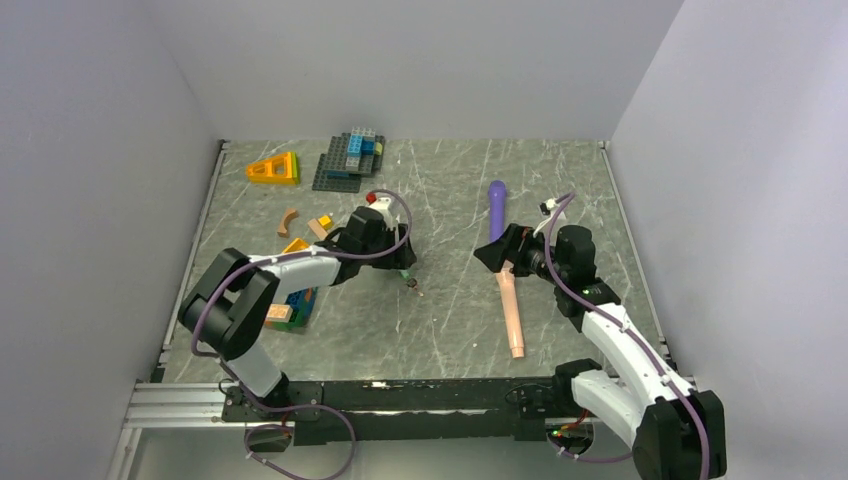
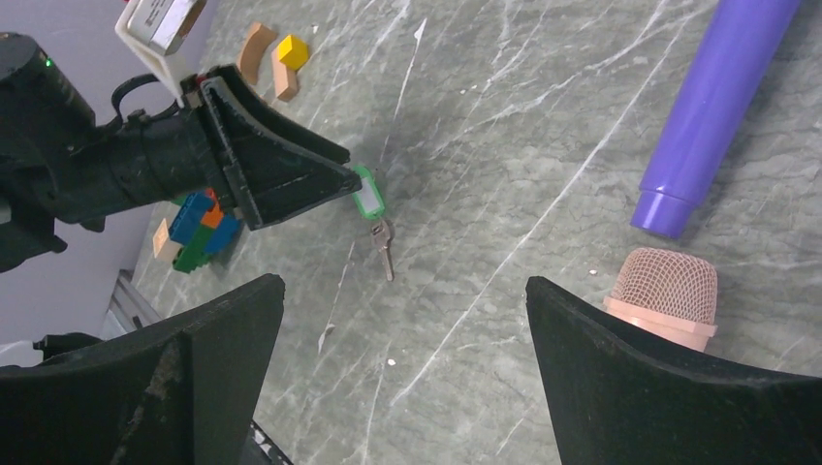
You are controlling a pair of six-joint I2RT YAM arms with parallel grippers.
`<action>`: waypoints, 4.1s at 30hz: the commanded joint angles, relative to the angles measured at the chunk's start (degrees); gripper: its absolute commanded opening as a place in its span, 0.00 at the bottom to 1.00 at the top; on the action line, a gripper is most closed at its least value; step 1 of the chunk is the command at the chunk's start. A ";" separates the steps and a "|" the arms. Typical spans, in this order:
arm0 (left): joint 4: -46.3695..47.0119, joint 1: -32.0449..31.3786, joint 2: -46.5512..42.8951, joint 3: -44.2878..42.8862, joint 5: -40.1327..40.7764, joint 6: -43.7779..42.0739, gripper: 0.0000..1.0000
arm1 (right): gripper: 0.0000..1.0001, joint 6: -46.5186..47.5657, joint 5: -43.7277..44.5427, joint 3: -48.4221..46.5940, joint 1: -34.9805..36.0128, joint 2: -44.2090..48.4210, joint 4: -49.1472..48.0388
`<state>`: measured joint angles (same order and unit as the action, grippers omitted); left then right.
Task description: Remove the keys from the keyring
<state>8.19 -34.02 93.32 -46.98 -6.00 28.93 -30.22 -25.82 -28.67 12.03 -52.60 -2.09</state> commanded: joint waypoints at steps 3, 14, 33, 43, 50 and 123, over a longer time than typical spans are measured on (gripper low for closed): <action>-2.03 -2.01 3.24 -4.99 2.66 0.73 0.67 | 0.99 1.56 0.44 -2.30 0.27 1.98 1.44; -11.73 -2.76 6.17 -8.21 4.87 1.26 0.55 | 0.99 1.50 0.48 -1.52 0.33 2.49 1.48; -11.89 -3.75 -2.60 -6.88 2.24 1.17 0.00 | 0.99 0.46 -4.28 -1.16 0.48 1.88 -0.11; -19.56 -6.04 -22.30 -6.72 5.03 3.08 0.00 | 0.98 -2.62 -13.03 -0.21 6.30 0.89 -14.92; -23.59 -6.77 -32.28 -7.95 5.83 8.56 0.00 | 0.97 0.06 -12.67 1.41 14.36 0.40 -28.14; -23.42 -11.15 -55.73 -1.71 12.61 25.73 0.00 | 0.24 16.02 13.38 -5.28 45.28 -30.73 -76.33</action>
<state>-17.08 -44.88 38.09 -48.75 6.33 53.80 -15.09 -12.71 -31.42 56.86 -82.67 -75.55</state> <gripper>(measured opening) 0.021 0.295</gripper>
